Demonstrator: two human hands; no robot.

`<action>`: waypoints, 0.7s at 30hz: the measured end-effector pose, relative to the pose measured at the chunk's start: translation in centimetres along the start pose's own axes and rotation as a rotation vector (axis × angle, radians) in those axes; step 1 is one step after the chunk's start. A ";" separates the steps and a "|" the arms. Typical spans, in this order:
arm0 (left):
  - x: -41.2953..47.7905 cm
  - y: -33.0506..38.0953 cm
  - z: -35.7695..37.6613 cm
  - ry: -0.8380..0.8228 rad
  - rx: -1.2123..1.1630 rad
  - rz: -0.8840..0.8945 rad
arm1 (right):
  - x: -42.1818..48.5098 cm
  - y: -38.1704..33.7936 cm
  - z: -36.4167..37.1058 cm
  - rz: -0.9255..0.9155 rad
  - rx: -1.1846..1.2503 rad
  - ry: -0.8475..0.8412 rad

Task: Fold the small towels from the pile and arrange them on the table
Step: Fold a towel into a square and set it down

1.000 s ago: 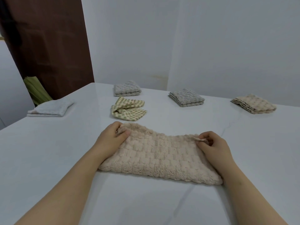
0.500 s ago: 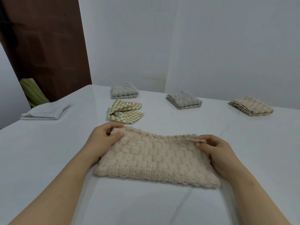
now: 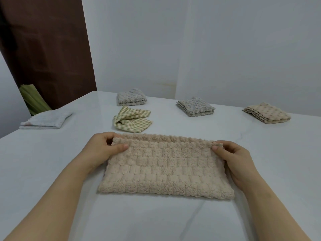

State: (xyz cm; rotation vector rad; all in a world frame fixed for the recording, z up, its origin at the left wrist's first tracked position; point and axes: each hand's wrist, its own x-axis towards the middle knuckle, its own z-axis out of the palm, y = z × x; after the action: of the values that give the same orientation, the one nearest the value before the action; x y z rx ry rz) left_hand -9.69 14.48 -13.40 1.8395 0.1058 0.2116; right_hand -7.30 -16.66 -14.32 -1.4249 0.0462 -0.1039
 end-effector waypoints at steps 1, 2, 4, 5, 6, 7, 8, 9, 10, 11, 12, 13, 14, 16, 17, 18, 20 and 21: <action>0.1 -0.1 0.0 0.036 -0.031 0.006 | 0.0 0.0 0.0 -0.023 -0.017 0.013; 0.2 -0.2 -0.1 0.066 -0.055 0.006 | 0.0 0.0 0.0 -0.043 -0.025 0.023; 0.4 -0.3 -0.1 0.107 -0.083 0.019 | 0.1 0.0 0.0 -0.078 -0.024 0.035; 0.5 -0.3 -0.1 0.124 -0.080 0.038 | 0.2 -0.1 0.0 -0.094 -0.022 0.038; 0.5 -0.2 0.0 0.139 -0.076 0.056 | 0.2 -0.1 0.0 -0.107 -0.023 0.041; 0.5 -0.2 0.1 0.156 -0.076 0.076 | 0.3 -0.1 0.0 -0.118 -0.027 0.045; 0.5 -0.1 0.1 0.166 -0.081 0.090 | 0.3 -0.1 0.0 -0.126 -0.031 0.049; 0.5 -0.1 0.2 0.172 -0.088 0.104 | 0.4 -0.1 0.0 -0.130 -0.034 0.054; 0.4 0.0 0.3 0.177 -0.091 0.111 | 0.4 0.0 0.0 -0.134 -0.035 0.058; 0.5 0.0 0.4 0.185 -0.081 0.119 | 0.5 0.0 0.1 -0.138 -0.032 0.065; 0.4 -0.1 0.6 0.201 -0.063 0.126 | 0.5 0.0 0.1 -0.141 -0.025 0.073; 0.4 -0.1 0.8 0.220 -0.048 0.132 | 0.5 0.0 0.2 -0.147 -0.017 0.086; 0.3 0.0 0.9 0.238 -0.040 0.133 | 0.4 0.0 0.2 -0.157 -0.015 0.107; 0.3 0.1 1.1 0.264 -0.042 0.125 | 0.2 0.0 0.4 -0.203 -0.076 0.163; 0.3 0.2 1.2 0.271 -0.044 0.114 | 0.1 0.0 0.5 -0.237 -0.135 0.189; 0.2 0.4 1.2 0.275 -0.040 0.102 | 0.1 0.0 0.6 -0.271 -0.195 0.213; 0.0 0.8 1.3 0.273 -0.050 0.063 | -0.1 -0.1 0.7 -0.325 -0.285 0.256; 0.0 1.0 1.2 0.269 -0.074 0.029 | -0.2 -0.2 0.8 -0.339 -0.307 0.277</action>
State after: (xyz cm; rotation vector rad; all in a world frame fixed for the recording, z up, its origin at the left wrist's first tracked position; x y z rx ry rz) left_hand -9.53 13.09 -12.80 1.7318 0.2558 0.4773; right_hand -7.44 -15.85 -13.96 -1.7063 0.0495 -0.5946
